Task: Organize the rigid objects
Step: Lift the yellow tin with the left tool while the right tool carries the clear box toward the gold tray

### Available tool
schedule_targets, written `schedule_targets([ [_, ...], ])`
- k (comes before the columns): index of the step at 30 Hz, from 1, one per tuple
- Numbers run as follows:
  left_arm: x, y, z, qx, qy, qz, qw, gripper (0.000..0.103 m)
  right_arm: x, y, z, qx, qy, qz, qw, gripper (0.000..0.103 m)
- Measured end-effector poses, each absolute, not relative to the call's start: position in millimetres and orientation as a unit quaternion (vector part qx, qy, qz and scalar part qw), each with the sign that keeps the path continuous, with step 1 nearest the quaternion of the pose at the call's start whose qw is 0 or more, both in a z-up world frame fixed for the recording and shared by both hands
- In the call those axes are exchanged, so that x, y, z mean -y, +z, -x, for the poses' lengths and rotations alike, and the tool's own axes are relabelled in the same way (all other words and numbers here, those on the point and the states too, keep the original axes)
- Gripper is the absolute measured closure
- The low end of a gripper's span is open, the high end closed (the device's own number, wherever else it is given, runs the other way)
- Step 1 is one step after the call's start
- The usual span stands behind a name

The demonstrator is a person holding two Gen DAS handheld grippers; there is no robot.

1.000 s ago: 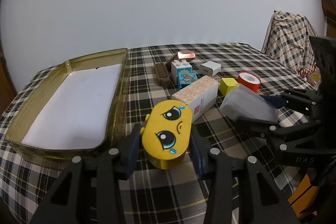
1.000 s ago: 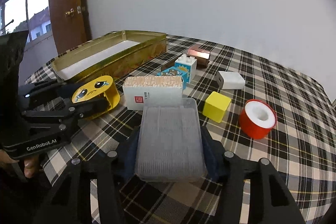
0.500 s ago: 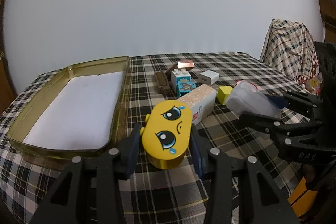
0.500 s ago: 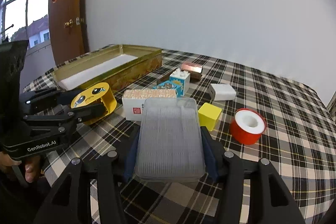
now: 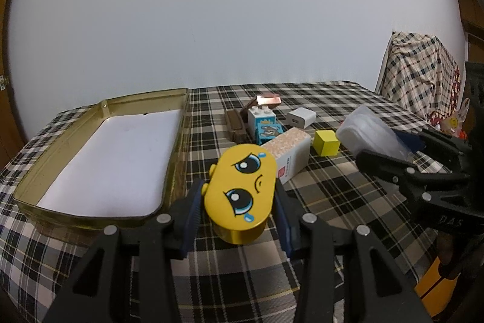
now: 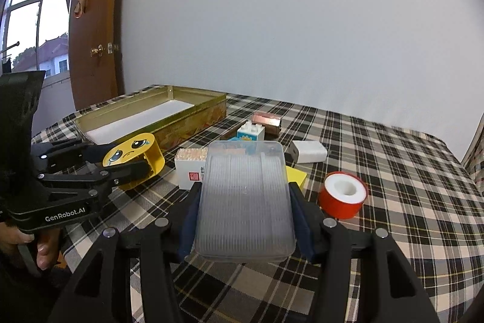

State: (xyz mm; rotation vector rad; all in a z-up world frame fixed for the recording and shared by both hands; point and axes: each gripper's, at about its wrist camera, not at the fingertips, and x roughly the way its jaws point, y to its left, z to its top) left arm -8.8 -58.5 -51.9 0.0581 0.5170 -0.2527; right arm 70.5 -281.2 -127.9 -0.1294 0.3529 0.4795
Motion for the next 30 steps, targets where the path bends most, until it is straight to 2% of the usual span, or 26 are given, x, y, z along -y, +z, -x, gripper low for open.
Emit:
schedule_targets([
  [30, 59, -49, 22, -0.216, -0.114, -0.029, 0.969, 0.06, 294, -124, -32, -0.063, 0.187, 0.052, 0.979, 0.046],
])
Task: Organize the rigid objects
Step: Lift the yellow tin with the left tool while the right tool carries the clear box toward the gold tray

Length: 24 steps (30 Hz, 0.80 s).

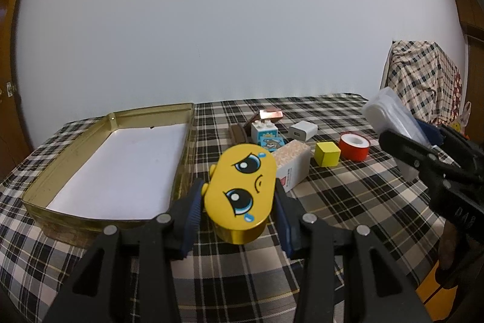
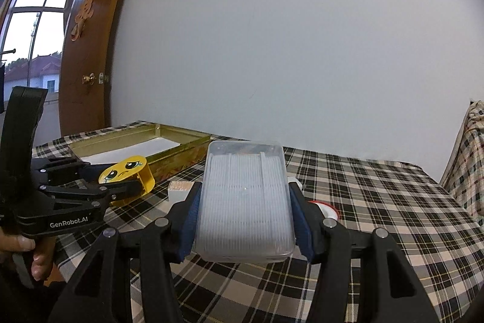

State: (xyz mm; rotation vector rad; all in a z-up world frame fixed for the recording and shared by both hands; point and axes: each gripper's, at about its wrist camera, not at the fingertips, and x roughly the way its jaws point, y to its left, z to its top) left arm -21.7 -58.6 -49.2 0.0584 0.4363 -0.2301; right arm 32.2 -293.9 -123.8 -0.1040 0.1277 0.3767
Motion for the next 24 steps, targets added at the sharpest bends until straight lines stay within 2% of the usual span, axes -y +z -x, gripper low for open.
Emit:
schedule_targets([
  [13, 57, -45, 36, -0.168, -0.119, -0.033, 0.978, 0.06, 295, -122, -25, -0.033, 0.157, 0.04, 0.986, 0.046],
  [24, 53, -43, 39, -0.16, -0.095, -0.048, 0.981, 0.06, 293, -119, -23, -0.023, 0.128, 0.021, 0.991, 0.046],
])
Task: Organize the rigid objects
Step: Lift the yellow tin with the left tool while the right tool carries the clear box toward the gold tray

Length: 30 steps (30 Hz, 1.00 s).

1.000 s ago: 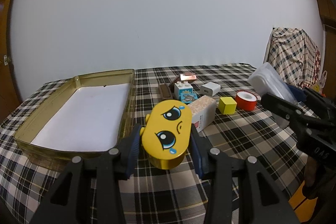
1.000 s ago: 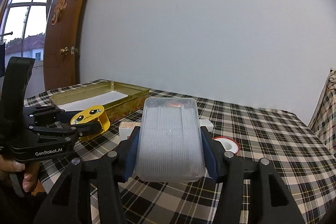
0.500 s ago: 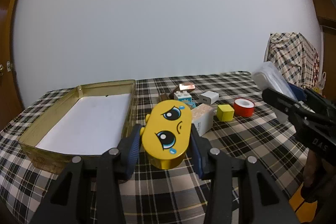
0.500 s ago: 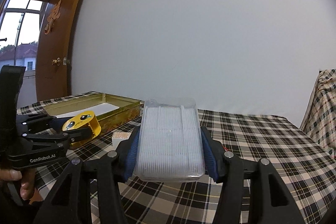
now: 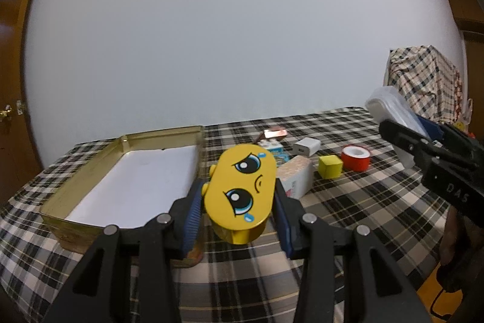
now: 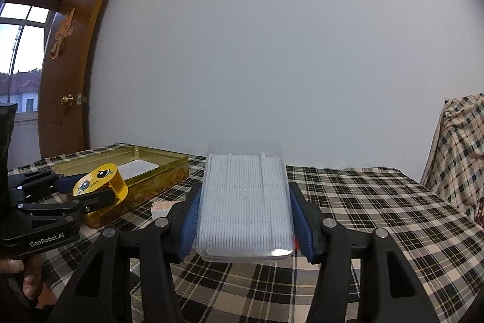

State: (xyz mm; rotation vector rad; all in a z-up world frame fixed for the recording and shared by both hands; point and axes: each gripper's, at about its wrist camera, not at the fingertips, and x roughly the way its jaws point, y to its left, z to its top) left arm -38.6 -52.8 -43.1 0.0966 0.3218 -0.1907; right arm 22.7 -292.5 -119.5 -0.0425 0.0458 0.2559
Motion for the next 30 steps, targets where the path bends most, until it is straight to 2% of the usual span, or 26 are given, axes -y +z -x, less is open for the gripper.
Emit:
schedule_targets([
  [30, -21, -33, 38, -0.14, -0.012, -0.021, 0.99, 0.06, 201, -119, -9, -0.038, 0.209, 0.074, 0.974, 0.046],
])
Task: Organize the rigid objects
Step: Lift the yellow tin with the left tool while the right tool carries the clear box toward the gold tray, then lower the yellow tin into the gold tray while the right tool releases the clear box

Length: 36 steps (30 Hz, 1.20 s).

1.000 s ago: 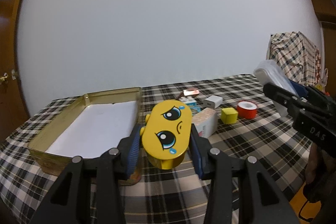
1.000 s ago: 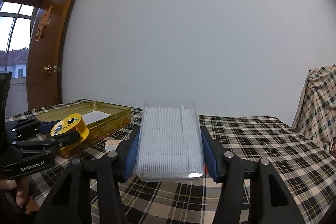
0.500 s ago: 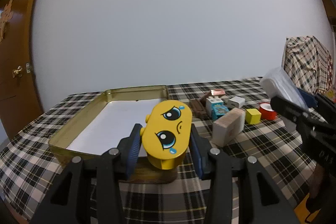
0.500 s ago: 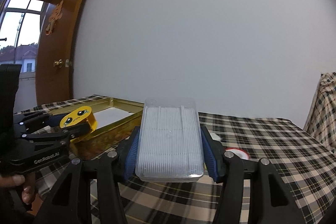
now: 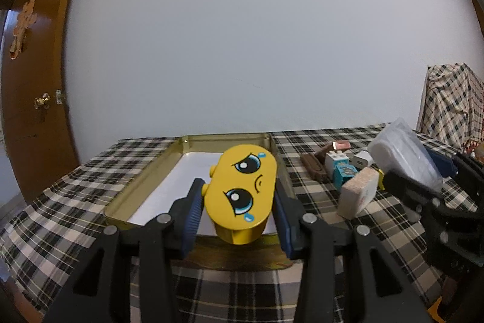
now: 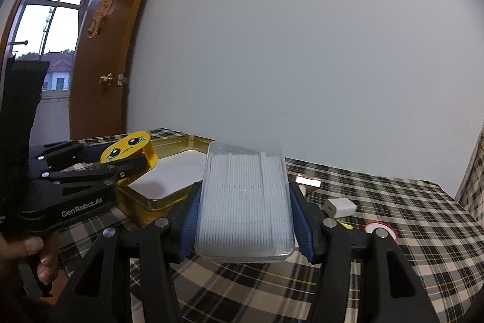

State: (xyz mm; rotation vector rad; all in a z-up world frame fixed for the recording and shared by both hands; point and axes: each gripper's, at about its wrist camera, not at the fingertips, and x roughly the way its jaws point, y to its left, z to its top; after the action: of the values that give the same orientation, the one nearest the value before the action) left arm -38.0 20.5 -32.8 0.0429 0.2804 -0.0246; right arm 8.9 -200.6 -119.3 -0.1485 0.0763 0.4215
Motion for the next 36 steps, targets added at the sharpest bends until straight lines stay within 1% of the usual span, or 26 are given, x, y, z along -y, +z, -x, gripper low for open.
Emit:
schedule_targets([
  [10, -44, -33, 28, -0.159, -0.005, 0.006, 0.987, 0.06, 189, -119, -5, -0.033, 0.229, 0.08, 0.97, 0.046],
  [36, -83, -31, 18, -0.172, 0.01, 0.028, 0.985, 0.06, 156, -118, -8, -0.04, 0.26, 0.091, 0.961, 0.046],
])
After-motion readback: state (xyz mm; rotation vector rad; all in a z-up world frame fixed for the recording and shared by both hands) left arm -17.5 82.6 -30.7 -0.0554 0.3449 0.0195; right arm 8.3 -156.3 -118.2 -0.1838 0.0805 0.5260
